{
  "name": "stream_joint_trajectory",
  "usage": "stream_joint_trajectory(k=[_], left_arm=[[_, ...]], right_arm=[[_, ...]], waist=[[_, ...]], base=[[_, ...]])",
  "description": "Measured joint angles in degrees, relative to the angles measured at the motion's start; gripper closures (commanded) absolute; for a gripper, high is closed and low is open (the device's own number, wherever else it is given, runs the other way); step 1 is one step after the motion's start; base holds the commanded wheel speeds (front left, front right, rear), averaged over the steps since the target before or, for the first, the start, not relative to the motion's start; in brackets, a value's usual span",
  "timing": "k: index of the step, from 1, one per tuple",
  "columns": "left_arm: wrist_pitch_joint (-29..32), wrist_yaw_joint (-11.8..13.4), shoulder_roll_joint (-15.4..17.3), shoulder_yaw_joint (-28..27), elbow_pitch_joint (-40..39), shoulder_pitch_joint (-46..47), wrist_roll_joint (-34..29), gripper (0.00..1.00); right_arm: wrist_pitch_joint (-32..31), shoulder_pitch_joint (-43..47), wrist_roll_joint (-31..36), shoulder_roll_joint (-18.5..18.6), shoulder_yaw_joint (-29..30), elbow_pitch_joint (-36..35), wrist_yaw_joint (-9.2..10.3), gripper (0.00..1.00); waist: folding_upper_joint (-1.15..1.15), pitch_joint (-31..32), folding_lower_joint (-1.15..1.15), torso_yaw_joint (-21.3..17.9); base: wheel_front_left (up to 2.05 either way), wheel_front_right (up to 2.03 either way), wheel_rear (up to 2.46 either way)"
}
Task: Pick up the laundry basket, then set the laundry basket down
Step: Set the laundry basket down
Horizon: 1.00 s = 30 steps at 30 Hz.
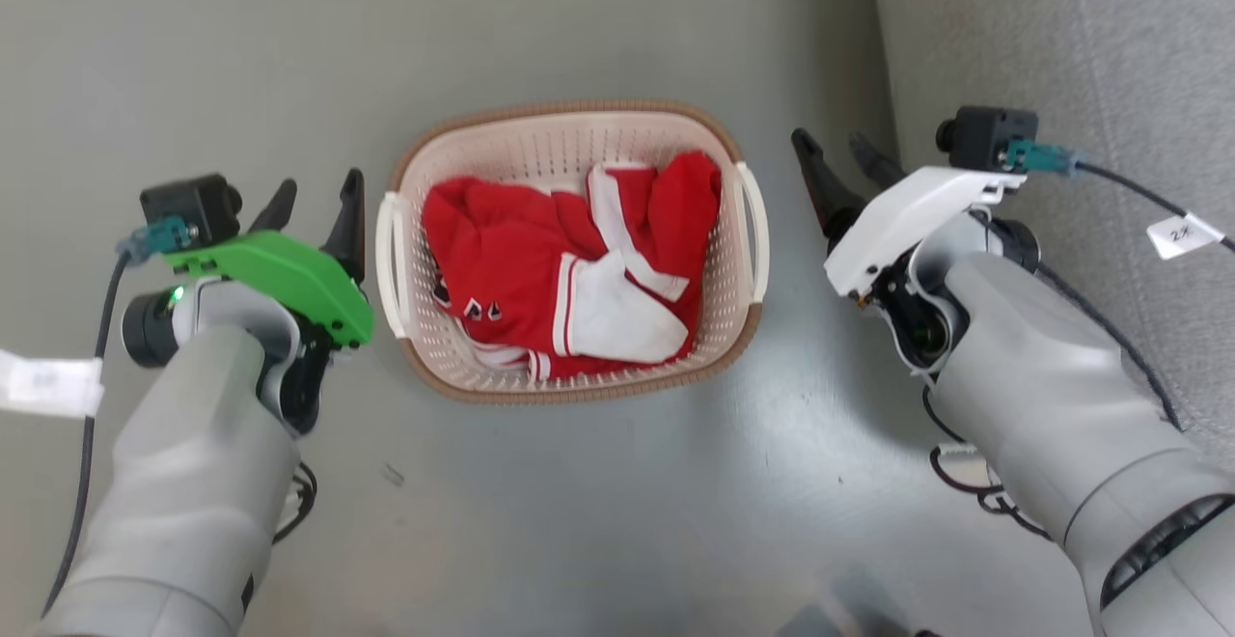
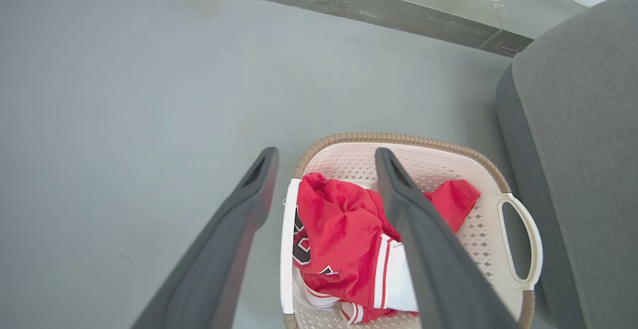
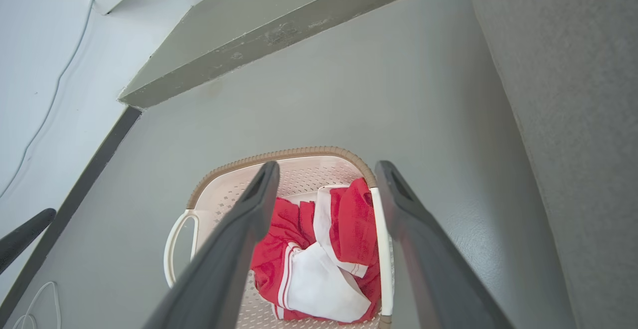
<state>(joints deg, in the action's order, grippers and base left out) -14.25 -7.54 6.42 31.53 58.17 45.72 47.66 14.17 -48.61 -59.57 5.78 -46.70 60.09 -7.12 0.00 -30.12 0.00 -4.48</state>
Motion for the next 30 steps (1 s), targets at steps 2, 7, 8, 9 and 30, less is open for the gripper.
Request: stream_joint_trajectory(k=[2, 7, 8, 9, 30], left_arm=[[0.0, 0.0, 0.2, -0.5, -0.9, -1.4, -0.1, 0.00], [0.0, 0.0, 0.6, -2.2, -3.2, -5.2, -0.9, 0.00], [0.0, 0.0, 0.7, -2.5, -3.7, -5.9, -1.4, 0.00], [0.0, 0.0, 0.7, -2.8, -4.2, -6.6, -1.7, 0.00], [0.0, 0.1, 1.6, -9.3, -13.6, -18.5, -6.9, 0.00]], right_arm=[[0.0, 0.9, 1.0, 0.1, 0.1, -0.7, 0.00, 0.00], [0.0, 3.5, 3.3, 0.9, 1.6, -2.7, 0.01, 0.00], [0.0, 3.9, 3.5, 1.1, 2.2, -3.2, 0.00, 0.00], [0.0, 4.4, 3.8, 1.3, 2.7, -3.7, 0.00, 0.00], [0.0, 16.3, 12.3, 1.8, 11.1, -14.8, 0.08, 0.00]], waist=[[0.00, 1.5, 0.00, 0.1], [0.00, 5.1, 0.00, 0.2], [0.00, 5.9, 0.00, 0.3], [0.00, 6.6, 0.00, 0.3], [0.00, 20.8, 0.00, 0.9]], base=[[0.00, 0.00, 0.00], [0.00, 0.00, 0.00], [0.00, 0.00, 0.00], [0.00, 0.00, 0.00], [0.00, 0.00, 0.00]])
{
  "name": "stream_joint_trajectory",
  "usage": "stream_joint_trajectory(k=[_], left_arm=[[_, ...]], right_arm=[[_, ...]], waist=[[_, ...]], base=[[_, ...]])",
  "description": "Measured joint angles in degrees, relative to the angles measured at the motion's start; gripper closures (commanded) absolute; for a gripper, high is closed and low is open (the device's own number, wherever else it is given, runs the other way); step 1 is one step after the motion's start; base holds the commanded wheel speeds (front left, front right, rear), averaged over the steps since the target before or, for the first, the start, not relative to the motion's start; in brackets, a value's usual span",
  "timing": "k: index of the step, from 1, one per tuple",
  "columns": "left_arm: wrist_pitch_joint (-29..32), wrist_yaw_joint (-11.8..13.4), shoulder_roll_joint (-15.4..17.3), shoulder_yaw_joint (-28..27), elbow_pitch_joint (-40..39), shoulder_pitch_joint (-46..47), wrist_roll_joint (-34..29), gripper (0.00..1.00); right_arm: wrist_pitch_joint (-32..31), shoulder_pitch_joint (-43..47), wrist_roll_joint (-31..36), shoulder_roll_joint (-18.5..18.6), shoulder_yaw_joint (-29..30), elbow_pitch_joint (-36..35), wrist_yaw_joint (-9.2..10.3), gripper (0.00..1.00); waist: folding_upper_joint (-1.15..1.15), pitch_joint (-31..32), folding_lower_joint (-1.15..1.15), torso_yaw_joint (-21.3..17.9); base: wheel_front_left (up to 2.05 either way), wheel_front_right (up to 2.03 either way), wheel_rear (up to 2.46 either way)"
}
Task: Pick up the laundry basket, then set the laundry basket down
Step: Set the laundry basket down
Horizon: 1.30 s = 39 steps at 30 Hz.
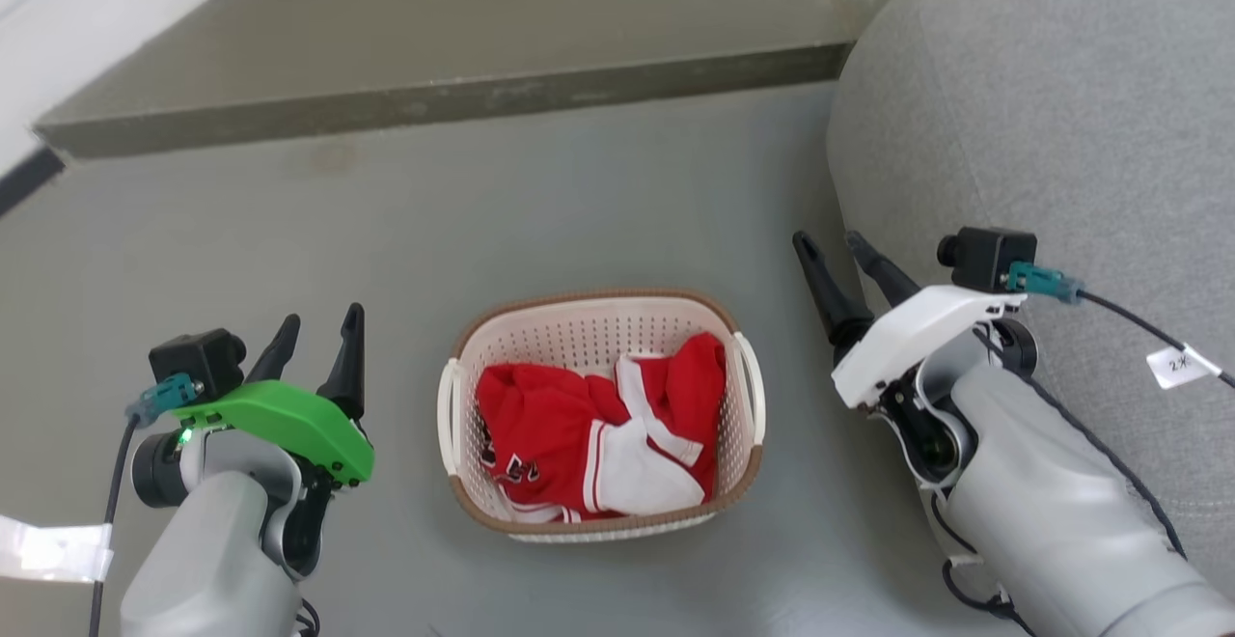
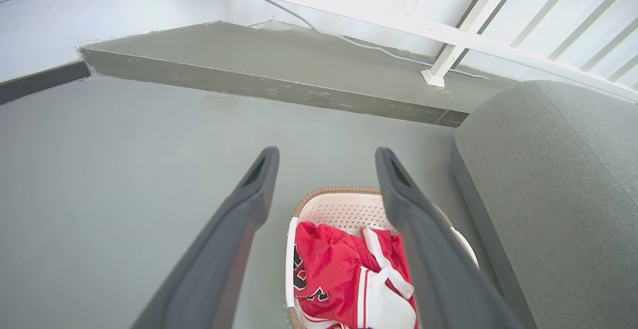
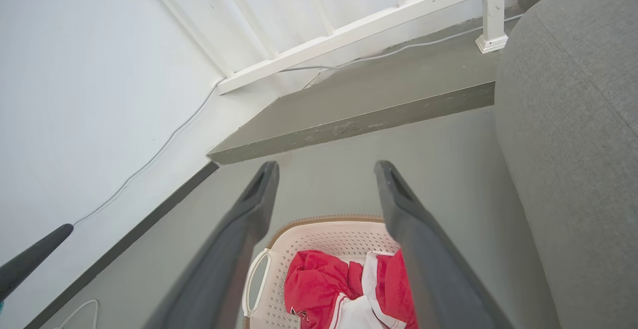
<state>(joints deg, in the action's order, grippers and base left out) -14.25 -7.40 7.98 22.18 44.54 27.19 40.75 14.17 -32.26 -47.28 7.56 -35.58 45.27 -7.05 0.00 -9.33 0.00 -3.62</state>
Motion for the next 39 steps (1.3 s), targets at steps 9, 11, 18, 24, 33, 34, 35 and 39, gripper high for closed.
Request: stream_joint_trajectory(k=[9, 11, 18, 24, 33, 34, 35, 39], left_arm=[[0.0, 1.1, -0.2, -3.0, -6.1, -4.0, -3.0, 0.00], [0.0, 1.2, -0.2, -3.7, -8.0, -4.4, -3.8, 0.00], [0.0, 1.9, -0.3, -6.3, -12.6, -8.0, -5.9, 0.00], [0.0, 1.9, -1.5, -9.0, -18.0, -10.1, -7.5, 0.00], [-0.2, 1.9, -1.9, -11.1, -23.2, -13.8, -11.3, 0.00], [-0.2, 1.9, -1.9, -11.2, -23.4, -14.3, -11.5, 0.00], [-0.2, 1.9, -2.0, -11.3, -23.6, -14.8, -12.0, 0.00], [-0.2, 1.9, -2.1, -11.9, -25.0, -16.1, -13.9, 0.00]], right_arm=[[0.0, 4.8, 4.9, 0.1, 3.4, -5.9, 0.69, 0.00], [0.0, 5.7, 5.7, 0.1, 4.5, -7.6, 1.16, 0.00], [0.0, 8.2, 9.1, -0.1, 8.2, -13.6, 2.11, 0.00], [0.2, 11.2, 12.3, -0.2, 9.6, -17.2, 2.70, 0.00], [0.3, 14.2, 16.5, -0.2, 11.7, -21.8, 4.15, 0.00], [0.3, 14.5, 16.8, -0.1, 11.9, -22.0, 4.26, 0.00], [0.3, 14.8, 17.2, -0.1, 12.2, -22.4, 4.66, 0.00], [0.3, 16.1, 18.7, 0.0, 13.3, -23.5, 5.24, 0.00]], waist=[[0.00, 3.5, 0.00, 0.3], [0.00, 4.0, 0.00, 0.5], [0.00, 5.3, 0.00, 0.6], [0.00, 5.6, 0.00, 0.5], [0.00, 5.8, 0.00, 0.6], [0.00, 5.8, 0.00, 0.6], [0.00, 5.7, 0.00, 0.6], [0.00, 5.6, 0.00, 0.6]], base=[[0.00, 0.00, 0.00], [0.00, 0.00, 0.00], [0.00, 0.00, 0.00], [0.00, 0.00, 0.00], [0.00, 0.00, 0.00], [0.00, 0.00, 0.00], [0.00, 0.00, 0.00], [0.00, 0.00, 0.00]])
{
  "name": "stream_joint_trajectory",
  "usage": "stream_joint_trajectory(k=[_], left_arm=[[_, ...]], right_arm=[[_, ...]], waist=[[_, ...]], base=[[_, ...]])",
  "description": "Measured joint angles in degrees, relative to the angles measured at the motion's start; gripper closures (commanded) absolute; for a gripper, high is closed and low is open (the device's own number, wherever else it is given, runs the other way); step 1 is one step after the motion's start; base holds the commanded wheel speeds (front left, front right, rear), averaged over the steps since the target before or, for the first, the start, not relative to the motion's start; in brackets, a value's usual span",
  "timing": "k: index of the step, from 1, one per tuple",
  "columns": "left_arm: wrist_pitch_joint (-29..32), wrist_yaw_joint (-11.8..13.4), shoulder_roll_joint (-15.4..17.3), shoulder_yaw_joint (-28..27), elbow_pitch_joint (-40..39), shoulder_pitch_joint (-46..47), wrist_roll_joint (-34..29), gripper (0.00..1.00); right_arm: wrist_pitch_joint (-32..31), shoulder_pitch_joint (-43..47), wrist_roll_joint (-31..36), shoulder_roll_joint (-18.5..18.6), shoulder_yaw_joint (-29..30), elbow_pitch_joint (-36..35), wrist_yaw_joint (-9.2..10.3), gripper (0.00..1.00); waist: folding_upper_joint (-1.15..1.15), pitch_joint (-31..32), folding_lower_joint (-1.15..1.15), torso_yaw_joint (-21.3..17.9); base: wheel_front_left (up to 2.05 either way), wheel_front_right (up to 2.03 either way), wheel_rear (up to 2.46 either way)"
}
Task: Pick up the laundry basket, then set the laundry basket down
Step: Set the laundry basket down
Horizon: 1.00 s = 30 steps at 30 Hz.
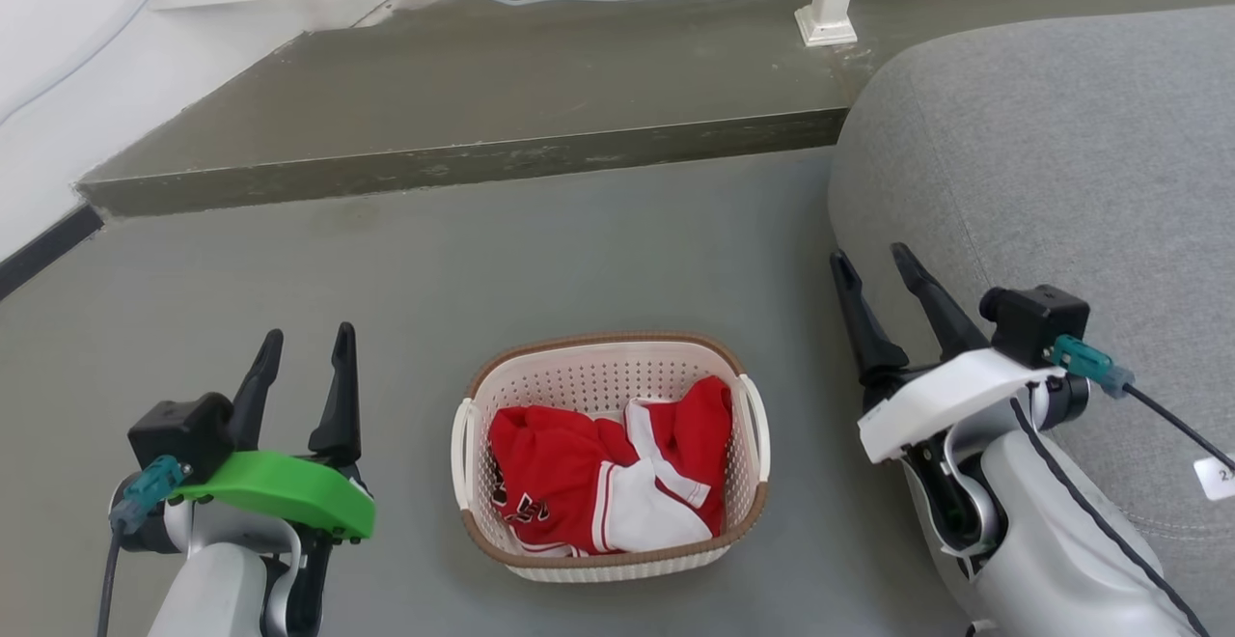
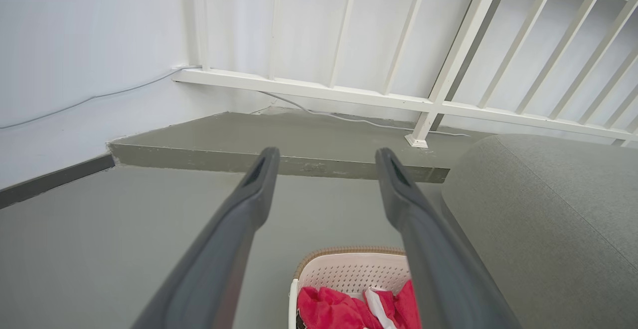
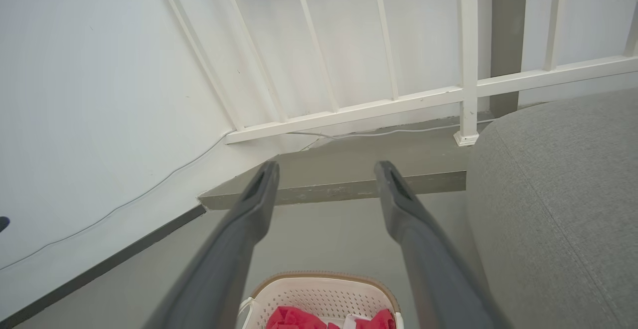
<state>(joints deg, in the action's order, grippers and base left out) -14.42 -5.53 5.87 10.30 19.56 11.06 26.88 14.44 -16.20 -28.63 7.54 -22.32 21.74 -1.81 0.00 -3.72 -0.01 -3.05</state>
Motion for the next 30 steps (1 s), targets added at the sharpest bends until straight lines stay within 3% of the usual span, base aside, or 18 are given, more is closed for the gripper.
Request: stream_joint_trajectory(k=[30], left_arm=[[0.0, -0.3, -1.9, -2.1, -4.2, -4.1, -3.5, 0.00]], right_arm=[[0.1, 5.2, 4.5, -1.8, 3.4, -4.3, 0.37, 0.00]], waist=[[0.00, -0.4, 0.00, -0.2]], base=[[0.00, 0.00, 0.00]])
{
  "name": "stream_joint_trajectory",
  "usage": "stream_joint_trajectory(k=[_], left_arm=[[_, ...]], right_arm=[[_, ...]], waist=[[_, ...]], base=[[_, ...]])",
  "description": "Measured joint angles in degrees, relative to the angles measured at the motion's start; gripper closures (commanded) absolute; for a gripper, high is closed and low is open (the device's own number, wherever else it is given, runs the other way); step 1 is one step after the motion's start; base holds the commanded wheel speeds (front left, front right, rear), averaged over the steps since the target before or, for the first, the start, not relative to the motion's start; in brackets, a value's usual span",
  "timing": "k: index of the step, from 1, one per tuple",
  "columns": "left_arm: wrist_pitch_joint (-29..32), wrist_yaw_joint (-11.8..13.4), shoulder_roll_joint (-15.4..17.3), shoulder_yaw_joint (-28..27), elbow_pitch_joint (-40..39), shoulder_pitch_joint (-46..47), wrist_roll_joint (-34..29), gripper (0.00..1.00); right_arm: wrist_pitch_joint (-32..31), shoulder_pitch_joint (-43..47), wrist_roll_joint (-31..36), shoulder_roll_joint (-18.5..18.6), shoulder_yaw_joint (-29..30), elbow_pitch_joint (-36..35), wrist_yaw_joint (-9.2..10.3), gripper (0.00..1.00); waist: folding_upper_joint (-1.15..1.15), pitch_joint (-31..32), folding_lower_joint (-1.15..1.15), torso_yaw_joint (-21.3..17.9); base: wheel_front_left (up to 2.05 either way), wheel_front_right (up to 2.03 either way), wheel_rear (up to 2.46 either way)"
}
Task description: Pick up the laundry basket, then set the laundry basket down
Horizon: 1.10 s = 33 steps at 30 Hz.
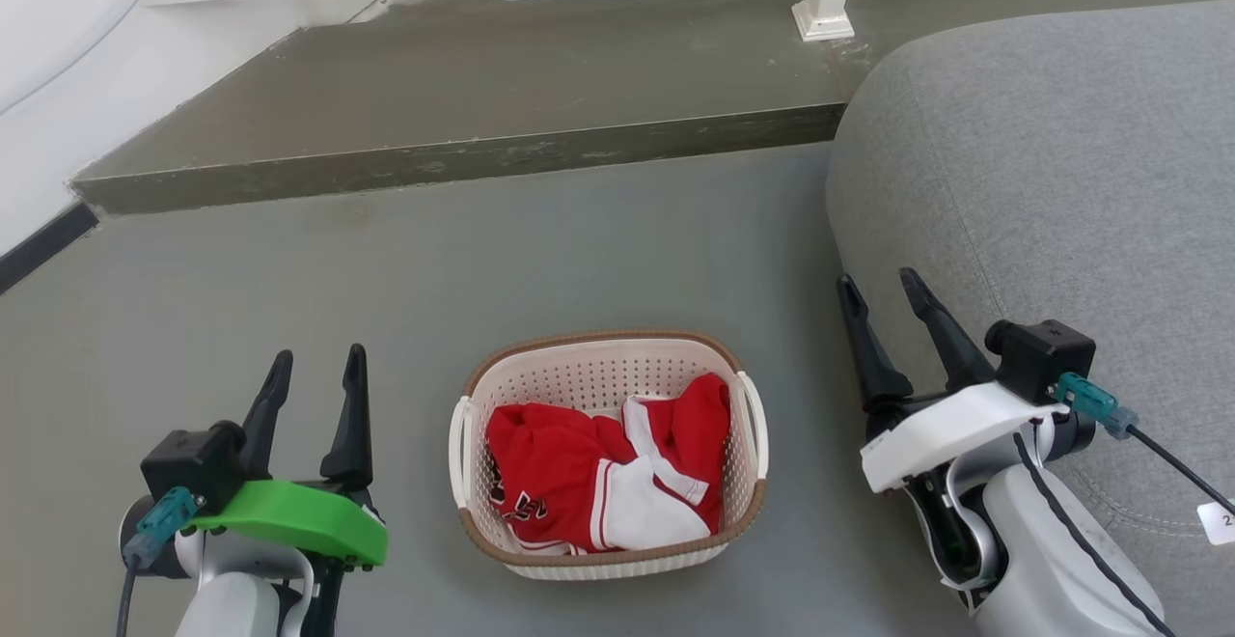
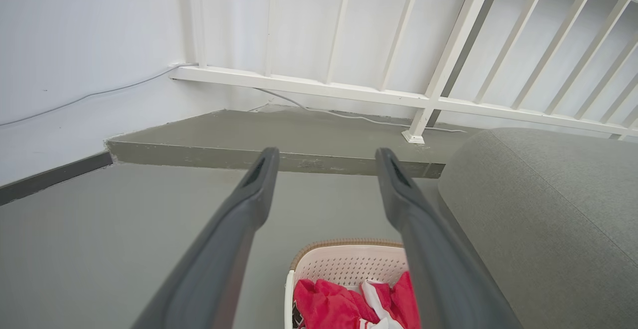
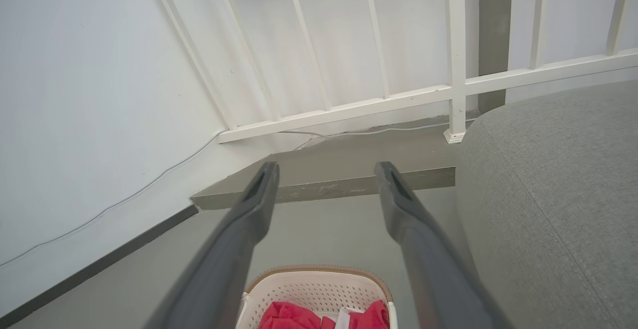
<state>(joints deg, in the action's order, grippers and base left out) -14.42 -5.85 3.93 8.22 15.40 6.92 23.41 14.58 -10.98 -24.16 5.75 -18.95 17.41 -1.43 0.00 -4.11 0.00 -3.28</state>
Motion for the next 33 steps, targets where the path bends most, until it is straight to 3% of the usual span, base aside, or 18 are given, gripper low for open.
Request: stream_joint_trajectory(k=[17, 18, 33], left_arm=[[0.0, -0.6, -0.8, -0.4, -0.9, -0.7, -0.4, 0.00], [0.0, -0.7, -0.8, -0.4, -0.9, -0.8, -0.4, 1.00], [1.7, -0.7, -1.7, -0.8, 2.7, -2.9, 3.8, 1.00]], right_arm=[[0.0, 1.0, 1.1, -0.5, 0.8, -0.1, -0.58, 0.00], [0.0, 1.0, 1.1, -0.5, 0.9, -0.1, -0.58, 1.00], [-0.6, 4.6, -2.9, -0.9, 1.8, 2.7, -0.57, 1.00]], waist=[[0.00, 0.4, 0.00, 0.0], [0.00, 0.5, 0.00, 0.0], [0.00, 0.7, 0.00, 0.3]], base=[[0.00, 0.00, 0.00], [0.00, 0.00, 0.00], [0.00, 0.00, 0.00]])
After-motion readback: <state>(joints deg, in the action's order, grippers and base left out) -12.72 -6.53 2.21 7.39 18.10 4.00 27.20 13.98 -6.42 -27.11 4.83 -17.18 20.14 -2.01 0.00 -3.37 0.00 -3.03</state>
